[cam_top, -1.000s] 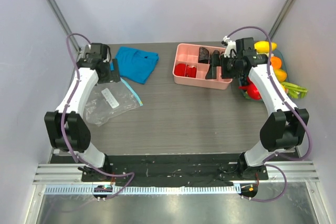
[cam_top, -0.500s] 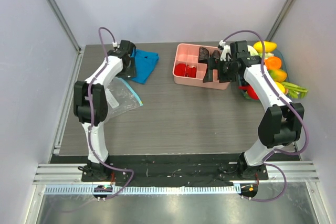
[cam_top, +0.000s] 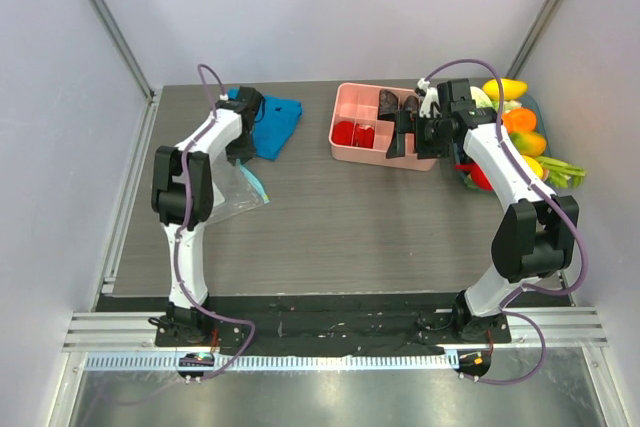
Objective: Place the food in the zip-top bag and seal the zipper
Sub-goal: Pick up the zipper food storage bag at the center of the board.
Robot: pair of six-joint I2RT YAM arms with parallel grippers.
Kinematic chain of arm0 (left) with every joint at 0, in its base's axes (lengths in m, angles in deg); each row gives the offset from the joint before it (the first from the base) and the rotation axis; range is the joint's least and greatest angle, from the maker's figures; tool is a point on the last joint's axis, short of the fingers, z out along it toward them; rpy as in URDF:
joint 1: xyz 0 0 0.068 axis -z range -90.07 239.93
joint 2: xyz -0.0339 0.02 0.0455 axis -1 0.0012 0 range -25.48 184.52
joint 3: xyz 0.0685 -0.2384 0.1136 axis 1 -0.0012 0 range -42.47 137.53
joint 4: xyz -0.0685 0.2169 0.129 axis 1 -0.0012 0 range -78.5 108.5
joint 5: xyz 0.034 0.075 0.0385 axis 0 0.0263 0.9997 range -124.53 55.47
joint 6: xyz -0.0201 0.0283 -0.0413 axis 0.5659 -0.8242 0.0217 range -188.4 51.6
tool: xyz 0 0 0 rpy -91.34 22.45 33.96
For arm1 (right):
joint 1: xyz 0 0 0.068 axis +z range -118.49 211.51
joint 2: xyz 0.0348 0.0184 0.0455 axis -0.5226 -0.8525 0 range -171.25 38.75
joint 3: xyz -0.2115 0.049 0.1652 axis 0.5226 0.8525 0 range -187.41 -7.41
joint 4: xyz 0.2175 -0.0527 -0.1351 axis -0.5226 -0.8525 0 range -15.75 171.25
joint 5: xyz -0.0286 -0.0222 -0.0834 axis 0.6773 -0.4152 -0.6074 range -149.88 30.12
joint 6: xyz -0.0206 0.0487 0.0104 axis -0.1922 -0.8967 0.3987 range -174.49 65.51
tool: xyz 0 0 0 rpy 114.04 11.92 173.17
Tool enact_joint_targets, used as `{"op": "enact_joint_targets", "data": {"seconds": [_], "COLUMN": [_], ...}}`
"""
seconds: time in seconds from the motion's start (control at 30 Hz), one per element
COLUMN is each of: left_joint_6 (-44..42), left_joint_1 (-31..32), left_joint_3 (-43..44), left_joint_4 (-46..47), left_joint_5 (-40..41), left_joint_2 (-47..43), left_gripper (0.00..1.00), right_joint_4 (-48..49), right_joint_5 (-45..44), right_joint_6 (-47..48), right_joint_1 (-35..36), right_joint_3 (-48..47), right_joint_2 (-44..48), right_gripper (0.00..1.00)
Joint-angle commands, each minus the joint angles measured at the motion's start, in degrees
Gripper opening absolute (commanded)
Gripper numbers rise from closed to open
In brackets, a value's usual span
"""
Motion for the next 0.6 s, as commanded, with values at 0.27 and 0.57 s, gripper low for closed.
{"op": "enact_joint_targets", "data": {"seconds": [0.27, 0.57], "left_joint_6": [-1.89, -2.26], "left_joint_1": [0.23, 0.5], "left_joint_3": [-8.41, -11.14], "left_joint_4": [0.18, 2.64], "left_joint_5": [-16.47, -29.13], "left_joint_2": [-20.3, -31.03], "left_gripper": [0.0, 0.0], "right_joint_4": [2.55, 11.06], "right_joint_5": [11.0, 23.84], "right_joint_6": [1.5, -9.83], "right_joint_1": [0.36, 2.38], "right_joint_3": [-1.3, -2.79], "right_joint_2": [0.16, -1.69], "right_gripper": [1.0, 0.99]}}
